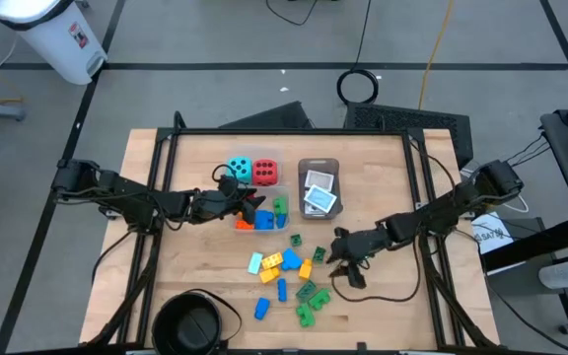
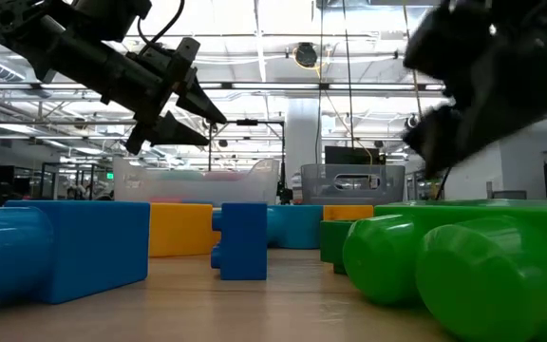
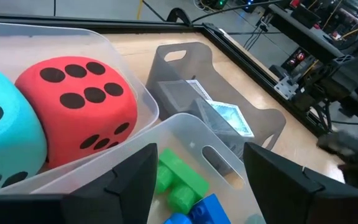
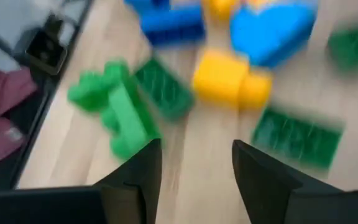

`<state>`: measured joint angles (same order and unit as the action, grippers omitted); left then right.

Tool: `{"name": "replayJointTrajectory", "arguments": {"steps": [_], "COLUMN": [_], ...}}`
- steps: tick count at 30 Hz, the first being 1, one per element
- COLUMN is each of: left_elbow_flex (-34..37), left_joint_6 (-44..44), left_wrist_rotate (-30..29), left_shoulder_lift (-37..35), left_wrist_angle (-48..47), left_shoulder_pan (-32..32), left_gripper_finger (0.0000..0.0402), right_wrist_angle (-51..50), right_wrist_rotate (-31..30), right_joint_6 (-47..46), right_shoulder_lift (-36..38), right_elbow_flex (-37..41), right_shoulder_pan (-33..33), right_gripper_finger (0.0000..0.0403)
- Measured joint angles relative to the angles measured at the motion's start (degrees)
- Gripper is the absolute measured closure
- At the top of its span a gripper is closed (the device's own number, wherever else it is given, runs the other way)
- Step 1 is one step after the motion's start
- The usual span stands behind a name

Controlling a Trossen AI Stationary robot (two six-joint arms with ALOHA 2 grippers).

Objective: Pick & Place Toys
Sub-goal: Put the green game piece into the bottom transparent bin

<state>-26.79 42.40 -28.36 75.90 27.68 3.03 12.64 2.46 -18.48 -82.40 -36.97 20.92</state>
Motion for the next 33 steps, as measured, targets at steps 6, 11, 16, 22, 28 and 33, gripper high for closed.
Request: {"name": "replayJointTrajectory", "arguments": {"steps": [6, 11, 16, 22, 28, 33], "left_elbow_flex": [0.0, 0.0, 0.0, 0.0, 0.0, 0.0], "left_joint_6": [0.1, 0.1, 0.0, -0.1, 0.1, 0.1], "left_wrist_rotate": [0.0, 0.0, 0.0, 0.0, 0.0, 0.0], "left_shoulder_lift": [0.0, 0.0, 0.0, 0.0, 0.0, 0.0], "left_wrist_angle": [0.0, 0.0, 0.0, 0.0, 0.0, 0.0], "left_shoulder_pan": [0.0, 0.0, 0.0, 0.0, 0.0, 0.0], "left_gripper_finger": [0.0158, 0.0158, 0.0158, 0.0158, 0.0158, 0.0158], "right_wrist_angle": [2.5, -0.3, -6.7, -2.6, 7.4, 12.4], "right_wrist_rotate": [-14.7, -14.2, -8.1, -4.9, -16.3, -15.8], "right_joint_6": [8.2, 8.9, 3.5, 6.4, 17.0, 21.2], "right_shoulder_lift": [-4.5, -7.7, -5.3, -2.3, -5.0, -9.7], "right_elbow_flex": [0.0, 0.1, 0.1, 0.1, 0.1, 0.1], "right_shoulder_pan": [0.4, -1.0, -1.1, -0.8, -0.3, -1.8], "right_gripper_finger": [0.0246, 0.0263, 0.0279, 0.0290, 0.0247, 0.0179]}}
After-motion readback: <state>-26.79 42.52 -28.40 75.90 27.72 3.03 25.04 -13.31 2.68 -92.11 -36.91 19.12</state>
